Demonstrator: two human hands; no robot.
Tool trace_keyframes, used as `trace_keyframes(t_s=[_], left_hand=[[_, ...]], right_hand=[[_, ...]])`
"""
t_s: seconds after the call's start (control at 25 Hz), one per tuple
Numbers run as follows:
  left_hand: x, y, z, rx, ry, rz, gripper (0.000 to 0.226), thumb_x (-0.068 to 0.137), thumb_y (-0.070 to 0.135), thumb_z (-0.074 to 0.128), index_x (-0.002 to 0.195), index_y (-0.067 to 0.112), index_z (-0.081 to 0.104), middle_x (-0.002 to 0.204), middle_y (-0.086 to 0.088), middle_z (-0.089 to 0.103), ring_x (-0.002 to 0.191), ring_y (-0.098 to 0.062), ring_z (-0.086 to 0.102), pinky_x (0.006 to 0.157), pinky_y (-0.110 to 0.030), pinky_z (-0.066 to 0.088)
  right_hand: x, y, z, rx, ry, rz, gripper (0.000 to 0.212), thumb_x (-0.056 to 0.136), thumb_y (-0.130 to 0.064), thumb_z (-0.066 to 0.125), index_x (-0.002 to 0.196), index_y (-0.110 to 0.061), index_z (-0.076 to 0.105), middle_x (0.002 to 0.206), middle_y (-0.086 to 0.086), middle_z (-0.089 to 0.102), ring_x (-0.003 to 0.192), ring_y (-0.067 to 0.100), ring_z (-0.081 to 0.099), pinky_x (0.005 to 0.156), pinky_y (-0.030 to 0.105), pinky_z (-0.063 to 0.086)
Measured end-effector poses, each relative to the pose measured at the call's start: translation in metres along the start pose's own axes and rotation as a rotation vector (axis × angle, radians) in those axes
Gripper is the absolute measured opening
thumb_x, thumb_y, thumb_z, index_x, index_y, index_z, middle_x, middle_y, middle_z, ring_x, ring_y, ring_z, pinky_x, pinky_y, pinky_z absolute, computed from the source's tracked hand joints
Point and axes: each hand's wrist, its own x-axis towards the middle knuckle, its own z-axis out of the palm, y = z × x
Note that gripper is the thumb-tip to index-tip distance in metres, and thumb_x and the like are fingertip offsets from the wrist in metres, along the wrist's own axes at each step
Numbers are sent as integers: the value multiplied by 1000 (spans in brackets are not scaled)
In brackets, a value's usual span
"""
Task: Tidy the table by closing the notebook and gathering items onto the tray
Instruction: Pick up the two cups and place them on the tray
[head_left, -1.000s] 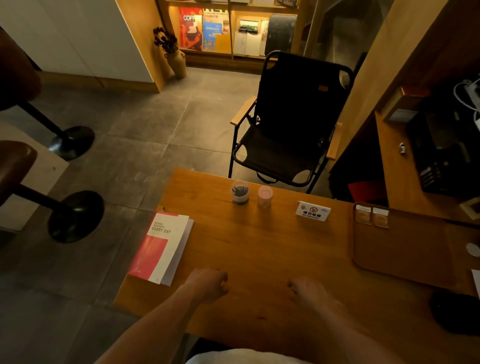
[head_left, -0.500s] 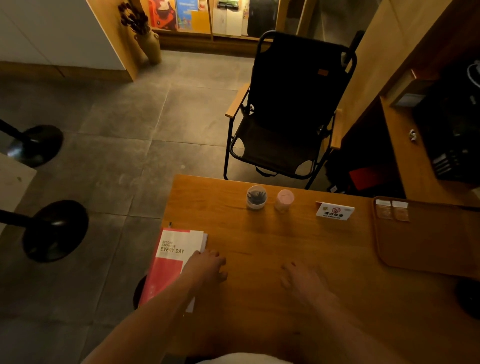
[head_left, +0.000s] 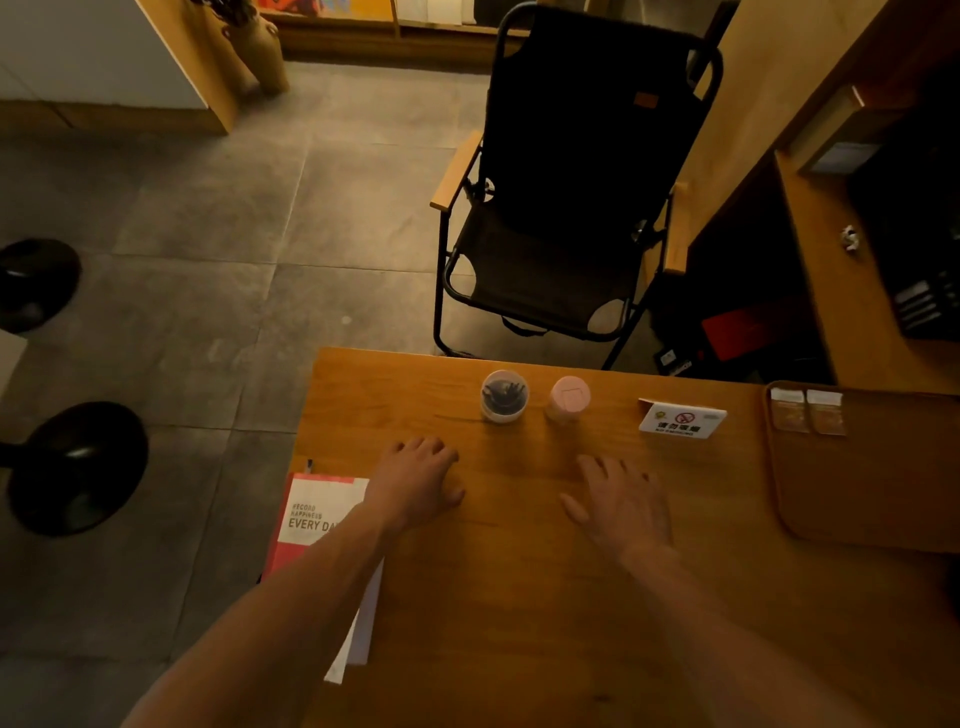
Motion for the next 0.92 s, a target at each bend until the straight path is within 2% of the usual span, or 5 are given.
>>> trace_keyframes(t_s=[0.24,0.4,0.6,0.8,0.92], left_hand=[[35,14,9,-28,231,-62,80,84,72,48,148,27,31,153,-3,38,142,-26,30,117,-47,19],[58,16,13,-203,284,-152,87,80,67,60,149,26,27,151,-4,39,141,-26,31,117,-48,17],[81,22,7,-369,321,-155,88,76,61,69,146,30,28,147,-4,44,138,-27,34,117,-54,18],[94,30,-2,-458,339,-154,78,74,56,74,138,28,39,138,-2,52,135,-26,39,116,-53,19],[96,33,-4,-502,341,-167,72,75,50,76,134,26,43,134,-3,55,132,-26,41,115,-51,20]], right_hand=[[35,2,15,60,148,62,65,88,-69,43,134,-23,42,140,5,49,130,24,45,109,43,39],[59,0,23,223,204,137,77,84,-68,50,141,-18,36,142,10,48,131,28,45,110,47,38],[81,-2,23,425,245,158,90,78,-62,65,146,-19,25,143,13,47,131,32,46,107,51,41],[95,-1,19,707,232,232,79,74,-48,77,138,-31,33,139,7,52,129,32,48,103,54,42],[101,-4,17,791,201,237,70,76,-42,78,134,-31,40,137,4,55,128,30,48,100,50,44]])
